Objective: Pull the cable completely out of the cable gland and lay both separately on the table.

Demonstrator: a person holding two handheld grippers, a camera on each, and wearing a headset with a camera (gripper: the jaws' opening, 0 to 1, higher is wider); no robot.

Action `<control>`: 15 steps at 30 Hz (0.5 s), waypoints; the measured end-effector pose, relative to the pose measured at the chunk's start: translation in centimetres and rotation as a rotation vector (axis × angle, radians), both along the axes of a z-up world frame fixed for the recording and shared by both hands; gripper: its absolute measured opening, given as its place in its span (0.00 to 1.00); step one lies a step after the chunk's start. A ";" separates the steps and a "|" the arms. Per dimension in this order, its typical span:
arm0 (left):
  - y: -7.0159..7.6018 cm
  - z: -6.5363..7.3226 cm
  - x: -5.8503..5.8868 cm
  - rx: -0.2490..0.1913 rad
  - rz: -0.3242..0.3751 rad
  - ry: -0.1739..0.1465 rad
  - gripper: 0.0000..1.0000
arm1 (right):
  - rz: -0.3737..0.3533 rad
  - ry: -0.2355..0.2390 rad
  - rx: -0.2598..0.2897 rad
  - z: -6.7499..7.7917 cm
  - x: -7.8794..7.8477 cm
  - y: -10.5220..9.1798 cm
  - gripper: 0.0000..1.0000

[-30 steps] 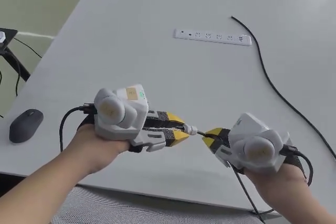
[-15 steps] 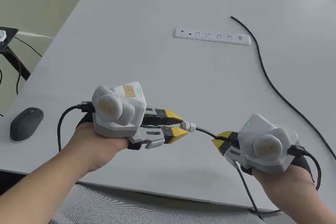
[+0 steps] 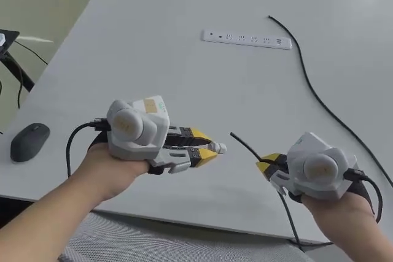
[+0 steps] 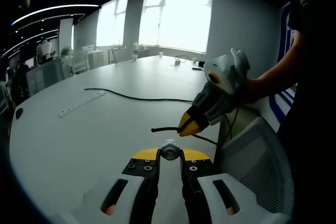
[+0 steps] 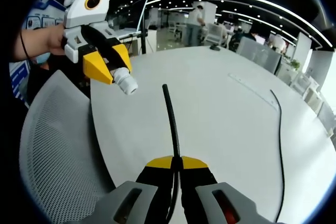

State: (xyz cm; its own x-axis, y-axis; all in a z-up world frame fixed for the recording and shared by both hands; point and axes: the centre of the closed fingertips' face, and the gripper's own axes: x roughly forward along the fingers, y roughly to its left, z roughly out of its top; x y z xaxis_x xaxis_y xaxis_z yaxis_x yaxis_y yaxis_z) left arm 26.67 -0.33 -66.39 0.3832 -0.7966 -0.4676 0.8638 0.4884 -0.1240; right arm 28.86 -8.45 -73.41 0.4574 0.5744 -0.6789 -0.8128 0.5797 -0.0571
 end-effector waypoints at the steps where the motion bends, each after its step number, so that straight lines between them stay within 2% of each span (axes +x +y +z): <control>1: 0.0 -0.1 0.0 0.002 -0.001 0.002 0.15 | -0.004 0.002 0.002 0.0 0.0 0.0 0.00; 5: 0.2 -0.4 -0.1 0.006 -0.001 0.006 0.15 | -0.022 0.014 0.014 0.1 0.1 -0.1 0.00; 15: 0.9 -1.2 -0.2 0.001 0.004 0.012 0.16 | -0.030 0.003 0.003 0.7 0.6 0.0 0.00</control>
